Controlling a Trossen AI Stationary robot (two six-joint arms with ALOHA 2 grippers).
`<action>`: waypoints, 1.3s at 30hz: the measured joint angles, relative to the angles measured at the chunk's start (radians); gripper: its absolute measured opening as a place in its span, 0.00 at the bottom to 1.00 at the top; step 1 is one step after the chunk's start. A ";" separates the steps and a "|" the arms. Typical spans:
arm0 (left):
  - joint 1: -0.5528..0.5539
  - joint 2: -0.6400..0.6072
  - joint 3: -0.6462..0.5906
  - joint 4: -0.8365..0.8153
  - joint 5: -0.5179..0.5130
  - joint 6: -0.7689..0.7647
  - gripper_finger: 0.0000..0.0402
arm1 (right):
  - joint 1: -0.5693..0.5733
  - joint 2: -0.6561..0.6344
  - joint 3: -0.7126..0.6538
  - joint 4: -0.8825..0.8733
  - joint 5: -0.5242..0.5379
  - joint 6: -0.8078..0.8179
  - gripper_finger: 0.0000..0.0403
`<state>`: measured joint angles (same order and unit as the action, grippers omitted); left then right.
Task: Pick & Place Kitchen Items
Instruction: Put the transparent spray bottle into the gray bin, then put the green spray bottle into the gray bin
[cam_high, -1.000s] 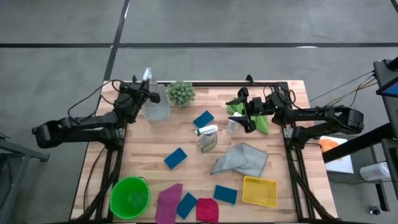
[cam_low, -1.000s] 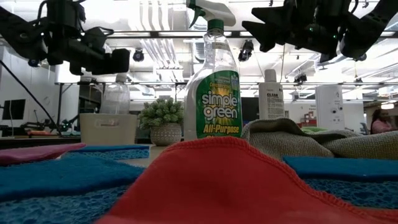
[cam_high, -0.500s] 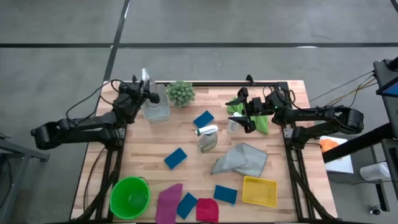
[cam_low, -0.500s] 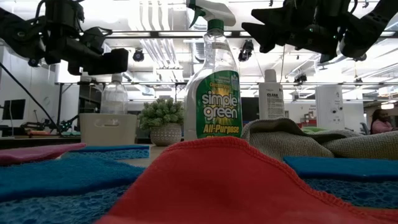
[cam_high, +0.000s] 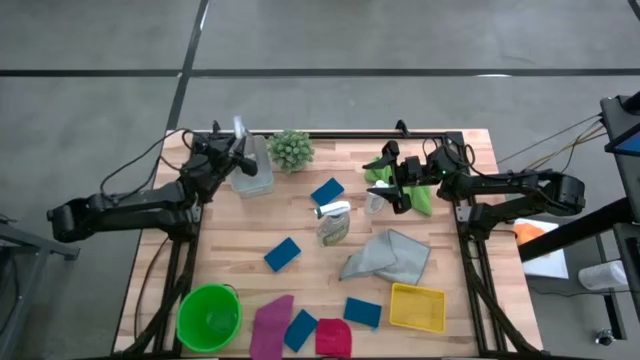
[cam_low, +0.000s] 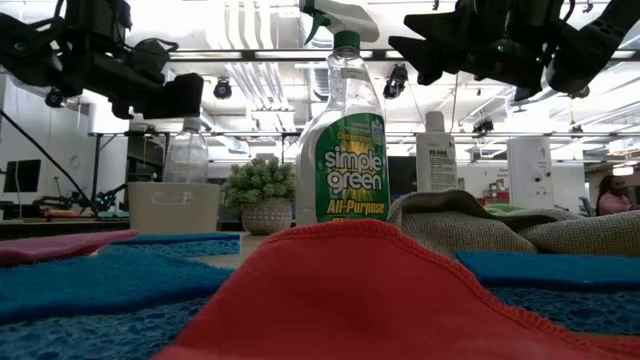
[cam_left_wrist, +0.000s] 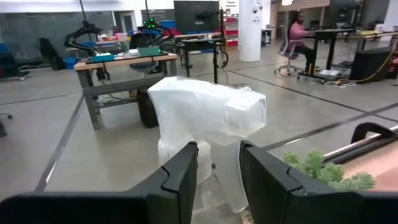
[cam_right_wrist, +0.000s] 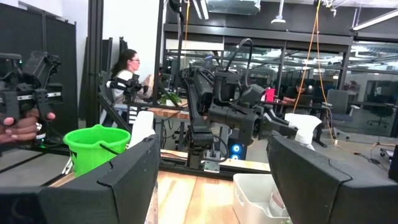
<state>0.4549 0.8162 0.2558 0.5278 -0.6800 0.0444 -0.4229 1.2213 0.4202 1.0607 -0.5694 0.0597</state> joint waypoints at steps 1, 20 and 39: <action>-0.003 -0.005 0.000 -0.007 0.000 0.003 0.31 | 0.000 0.000 0.000 0.000 0.000 0.000 0.72; -0.009 -0.240 0.000 -0.363 0.007 -0.063 0.71 | 0.000 0.000 0.000 -0.024 0.000 0.003 0.72; -0.014 -0.420 0.000 -0.413 0.475 -0.147 0.71 | 0.000 0.000 0.000 -0.037 0.000 -0.007 0.72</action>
<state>0.4412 0.3962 0.2558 0.1152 -0.2054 -0.1025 -0.4225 1.2209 0.4206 1.0233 -0.5690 0.0526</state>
